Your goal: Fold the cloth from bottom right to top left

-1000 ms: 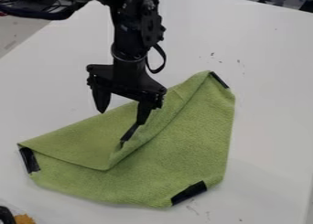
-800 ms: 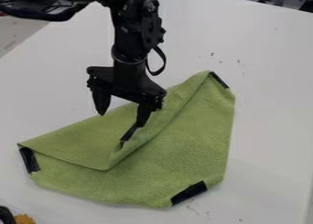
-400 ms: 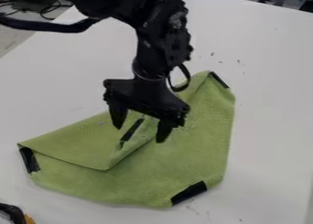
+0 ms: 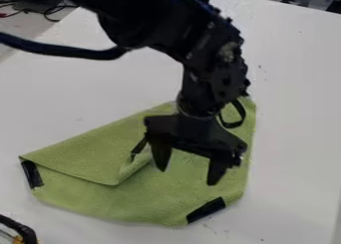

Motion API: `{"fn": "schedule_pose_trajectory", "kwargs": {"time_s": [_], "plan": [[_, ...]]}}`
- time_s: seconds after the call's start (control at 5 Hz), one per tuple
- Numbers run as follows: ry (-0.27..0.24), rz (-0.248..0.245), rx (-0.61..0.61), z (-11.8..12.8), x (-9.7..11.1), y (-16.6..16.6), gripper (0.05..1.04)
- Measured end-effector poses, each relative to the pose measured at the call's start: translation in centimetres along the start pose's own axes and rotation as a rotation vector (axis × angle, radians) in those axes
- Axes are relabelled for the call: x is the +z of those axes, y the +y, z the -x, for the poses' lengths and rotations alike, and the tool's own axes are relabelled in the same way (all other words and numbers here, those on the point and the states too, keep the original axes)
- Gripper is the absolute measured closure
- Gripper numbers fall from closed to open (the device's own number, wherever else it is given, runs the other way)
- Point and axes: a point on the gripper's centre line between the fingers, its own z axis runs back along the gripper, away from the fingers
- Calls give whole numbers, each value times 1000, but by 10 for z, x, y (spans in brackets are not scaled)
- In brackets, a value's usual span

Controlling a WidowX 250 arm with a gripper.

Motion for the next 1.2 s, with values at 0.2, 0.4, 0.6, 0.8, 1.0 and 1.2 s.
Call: {"fn": "schedule_pose_trajectory", "kwargs": {"time_s": [0.2, 0.4, 0.6, 0.8, 1.0, 1.2], "plan": [[90, 36, -51, 11, -20, -16, 83], [111, 70, -74, 16, -29, -27, 83], [131, 106, -112, 19, -35, -34, 83], [141, 116, -110, 20, -41, -33, 135], [136, 134, -79, 19, -44, -29, 414], [134, 146, -74, 20, -44, -28, 685]]}}
